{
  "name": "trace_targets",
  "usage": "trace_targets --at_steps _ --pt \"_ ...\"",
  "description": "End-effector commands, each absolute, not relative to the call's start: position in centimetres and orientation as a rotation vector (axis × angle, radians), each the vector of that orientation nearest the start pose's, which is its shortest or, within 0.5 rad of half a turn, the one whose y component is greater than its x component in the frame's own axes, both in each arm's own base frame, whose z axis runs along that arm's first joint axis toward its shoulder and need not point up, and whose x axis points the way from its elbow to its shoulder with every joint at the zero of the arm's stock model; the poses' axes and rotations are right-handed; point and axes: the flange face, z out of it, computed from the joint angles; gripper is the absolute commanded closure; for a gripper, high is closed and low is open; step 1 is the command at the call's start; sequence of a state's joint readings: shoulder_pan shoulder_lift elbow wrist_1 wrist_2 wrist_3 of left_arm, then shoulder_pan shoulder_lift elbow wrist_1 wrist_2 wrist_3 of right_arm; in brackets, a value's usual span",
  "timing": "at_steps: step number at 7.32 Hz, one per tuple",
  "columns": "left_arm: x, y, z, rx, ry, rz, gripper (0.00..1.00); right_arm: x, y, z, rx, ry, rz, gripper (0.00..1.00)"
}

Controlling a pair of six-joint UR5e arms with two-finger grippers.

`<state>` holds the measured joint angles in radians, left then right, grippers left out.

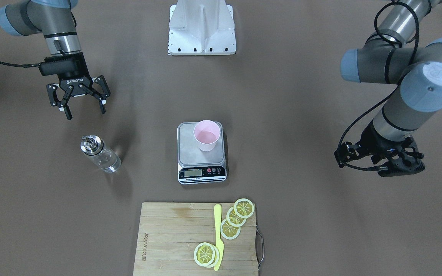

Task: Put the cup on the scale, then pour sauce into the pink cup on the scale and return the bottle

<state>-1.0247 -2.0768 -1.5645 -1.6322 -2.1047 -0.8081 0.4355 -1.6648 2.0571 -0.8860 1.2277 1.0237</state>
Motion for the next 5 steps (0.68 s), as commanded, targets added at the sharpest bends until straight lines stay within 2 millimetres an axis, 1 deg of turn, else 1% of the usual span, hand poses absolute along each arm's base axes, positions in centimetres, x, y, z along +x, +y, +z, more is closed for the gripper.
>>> trace_targets --at_steps 1,2,3,4,5 --pt "28.2 -62.4 36.8 0.100 0.745 -0.100 0.01 -27.7 -36.1 38.4 0.619 -0.849 0.082 0.00" --pt "28.2 -62.4 36.7 0.101 0.746 -0.101 0.01 -23.0 -41.4 36.8 0.489 -0.893 0.115 0.00" --pt "28.2 -62.3 36.5 0.103 0.749 -0.099 0.01 -19.2 -45.7 35.9 0.411 -0.889 0.096 0.00" --pt "26.5 -63.1 36.6 0.118 0.746 -0.122 0.01 -15.7 -47.8 37.8 0.401 -0.807 0.022 0.00" --pt "22.1 -64.7 37.0 0.170 0.725 -0.051 0.01 -13.1 -49.5 41.0 0.359 -0.719 -0.066 0.00"
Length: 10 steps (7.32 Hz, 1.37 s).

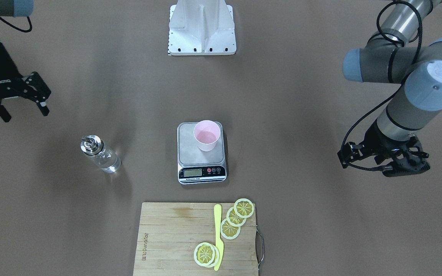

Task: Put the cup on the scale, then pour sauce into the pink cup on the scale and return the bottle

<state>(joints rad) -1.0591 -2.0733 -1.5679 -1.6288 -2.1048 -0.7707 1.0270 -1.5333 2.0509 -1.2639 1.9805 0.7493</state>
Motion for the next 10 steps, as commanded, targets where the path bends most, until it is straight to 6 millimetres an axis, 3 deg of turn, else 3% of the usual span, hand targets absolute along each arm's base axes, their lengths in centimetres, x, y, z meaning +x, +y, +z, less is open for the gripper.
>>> trace_targets --at_steps 1,3,4,5,7,8,9,10 --pt "16.9 -66.6 40.3 0.161 0.647 0.038 0.01 -11.4 -50.7 44.4 0.281 -0.663 -0.110 0.00" --pt "5.0 -69.8 48.1 0.121 0.538 0.102 0.01 -7.2 -50.1 49.4 0.150 -0.601 -0.133 0.00" --pt "-0.6 -69.8 49.3 0.110 0.545 0.023 0.01 -4.6 -50.6 52.7 0.075 -0.704 -0.102 0.00" --pt "-3.3 -67.8 52.7 0.078 0.601 -0.019 0.01 -1.6 -52.3 55.6 0.020 -0.777 -0.016 0.00" --pt "-4.4 -65.7 57.9 0.058 0.643 -0.034 0.01 0.7 -52.0 58.6 -0.025 -0.796 0.048 0.00" --pt "-4.4 -64.7 59.1 0.036 0.652 -0.044 0.01 1.9 -51.1 59.9 -0.040 -0.794 0.078 0.00" --pt "-4.0 -62.2 61.9 0.004 0.720 -0.048 0.01 2.8 -50.7 60.0 -0.038 -0.807 0.094 0.00" --pt "-3.8 -61.7 61.2 0.018 0.761 -0.049 0.01 2.9 -50.7 60.0 -0.036 -0.817 0.096 0.00"
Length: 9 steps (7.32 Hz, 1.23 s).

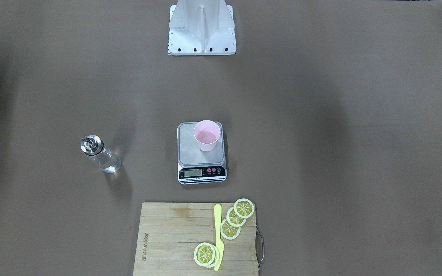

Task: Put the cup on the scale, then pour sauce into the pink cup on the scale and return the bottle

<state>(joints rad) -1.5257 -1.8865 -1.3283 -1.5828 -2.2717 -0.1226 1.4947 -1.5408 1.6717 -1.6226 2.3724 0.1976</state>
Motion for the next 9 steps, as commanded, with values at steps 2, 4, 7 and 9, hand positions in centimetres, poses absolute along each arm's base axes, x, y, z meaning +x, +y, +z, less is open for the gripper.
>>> trace_targets --at_steps 2,4,7,9 --pt "-5.6 -61.1 61.5 0.018 0.793 -0.080 0.01 4.2 -50.5 60.7 -0.049 -0.845 0.132 0.00" --pt "-5.8 -61.1 61.5 0.019 0.793 -0.083 0.01 6.1 -50.3 62.3 -0.067 -0.882 0.180 0.00" --pt "-5.7 -61.0 61.8 0.014 0.793 -0.085 0.01 6.2 -50.5 61.7 -0.055 -0.887 0.177 0.00" --pt "-5.7 -61.0 61.8 0.014 0.791 -0.085 0.01 6.2 -50.5 61.7 -0.055 -0.887 0.177 0.00"
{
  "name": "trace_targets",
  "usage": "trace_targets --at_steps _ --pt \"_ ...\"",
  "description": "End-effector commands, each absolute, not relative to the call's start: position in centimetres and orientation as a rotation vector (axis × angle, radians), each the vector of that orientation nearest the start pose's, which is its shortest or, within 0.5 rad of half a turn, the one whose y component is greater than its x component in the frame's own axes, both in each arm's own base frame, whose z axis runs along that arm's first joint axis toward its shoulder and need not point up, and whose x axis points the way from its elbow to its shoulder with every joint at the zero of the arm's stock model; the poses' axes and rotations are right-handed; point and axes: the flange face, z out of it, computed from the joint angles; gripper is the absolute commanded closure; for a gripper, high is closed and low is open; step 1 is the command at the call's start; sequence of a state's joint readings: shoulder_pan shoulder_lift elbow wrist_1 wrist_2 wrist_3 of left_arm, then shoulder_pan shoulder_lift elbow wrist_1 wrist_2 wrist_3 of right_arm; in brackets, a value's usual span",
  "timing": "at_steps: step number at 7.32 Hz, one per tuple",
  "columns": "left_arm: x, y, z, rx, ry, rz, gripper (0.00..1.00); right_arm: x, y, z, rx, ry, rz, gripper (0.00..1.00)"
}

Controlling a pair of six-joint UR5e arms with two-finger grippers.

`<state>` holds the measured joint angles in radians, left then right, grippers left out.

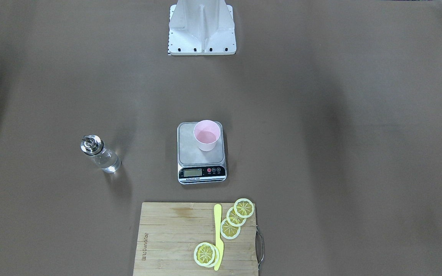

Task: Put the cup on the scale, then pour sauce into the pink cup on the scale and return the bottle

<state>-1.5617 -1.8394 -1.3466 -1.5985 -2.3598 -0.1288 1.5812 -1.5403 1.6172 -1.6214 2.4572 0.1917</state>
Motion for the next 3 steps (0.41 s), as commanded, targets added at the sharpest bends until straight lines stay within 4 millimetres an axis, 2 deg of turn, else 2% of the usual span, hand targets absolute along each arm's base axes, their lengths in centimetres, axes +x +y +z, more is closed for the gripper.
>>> trace_targets --at_steps 1,3 --pt "-5.70 -60.95 61.84 0.012 0.791 -0.086 0.01 6.15 -50.48 61.76 -0.056 -0.886 0.177 0.00" --pt "-5.68 -60.97 61.73 0.015 0.794 -0.084 0.01 6.15 -50.55 61.68 -0.055 -0.887 0.177 0.00"
